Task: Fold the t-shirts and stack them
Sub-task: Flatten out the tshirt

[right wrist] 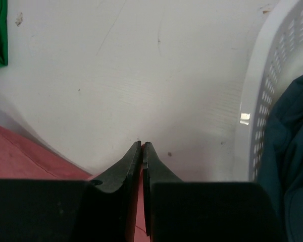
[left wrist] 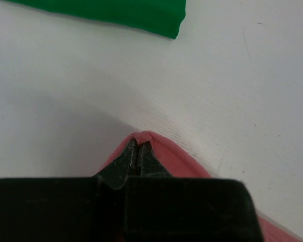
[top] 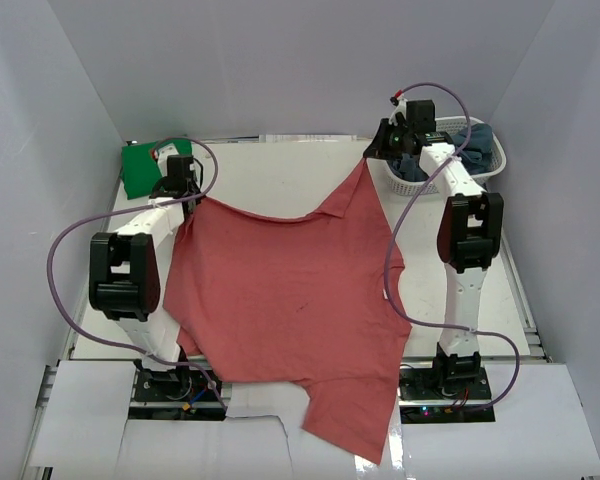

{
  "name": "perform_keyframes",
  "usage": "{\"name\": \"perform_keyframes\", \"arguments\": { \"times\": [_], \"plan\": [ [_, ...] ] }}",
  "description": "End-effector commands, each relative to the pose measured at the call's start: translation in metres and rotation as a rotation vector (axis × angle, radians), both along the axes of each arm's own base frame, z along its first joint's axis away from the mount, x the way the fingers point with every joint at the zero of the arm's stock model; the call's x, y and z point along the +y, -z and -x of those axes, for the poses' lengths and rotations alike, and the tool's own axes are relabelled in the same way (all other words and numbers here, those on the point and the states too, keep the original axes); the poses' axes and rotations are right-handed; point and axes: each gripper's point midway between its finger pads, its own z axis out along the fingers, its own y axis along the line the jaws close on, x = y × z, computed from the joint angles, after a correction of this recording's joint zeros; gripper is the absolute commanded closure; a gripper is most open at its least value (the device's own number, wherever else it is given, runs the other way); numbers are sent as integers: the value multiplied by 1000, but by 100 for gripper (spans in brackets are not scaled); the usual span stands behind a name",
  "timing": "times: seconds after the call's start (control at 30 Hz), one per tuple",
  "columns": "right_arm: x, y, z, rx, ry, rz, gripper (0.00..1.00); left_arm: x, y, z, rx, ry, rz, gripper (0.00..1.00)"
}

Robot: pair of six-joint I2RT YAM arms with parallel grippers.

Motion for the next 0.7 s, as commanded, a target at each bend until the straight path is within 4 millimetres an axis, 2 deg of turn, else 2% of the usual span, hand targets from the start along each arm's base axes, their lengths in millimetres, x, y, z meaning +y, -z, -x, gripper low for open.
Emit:
{"name": "perform_keyframes", "arguments": {
  "times": [0.0,0.03,0.07,0.23,0.3,0.33,0.4,0.43,0.67],
  "plan": [
    [-2,-19,-21,-69,8,20,92,-1,-16,-21,-53,17,48,100],
    [-2,-8,-25,-54,8,22,92,-1,-14,-25,-49,26,45,100],
    [-1,-11,-29,-64,9,20,92,-2,-13,-30,-48,32,46,100],
    [-1,8,-42,-59,20,26,92,-7,2,-47,-40,53,59,100],
    [-4,6,-49,-78,30,29,92,-4,3,-52,-53,50,58,100],
    [-5,12,-52,-74,34,32,92,-5,6,-55,-54,58,66,100],
    [-8,7,-59,-89,45,23,92,-3,8,-60,-59,62,69,100],
    [-11,12,-62,-83,48,24,92,-1,9,-65,-60,68,79,100],
    [-23,9,-71,-118,79,51,92,6,9,-74,-66,80,81,100]
  ]
}}
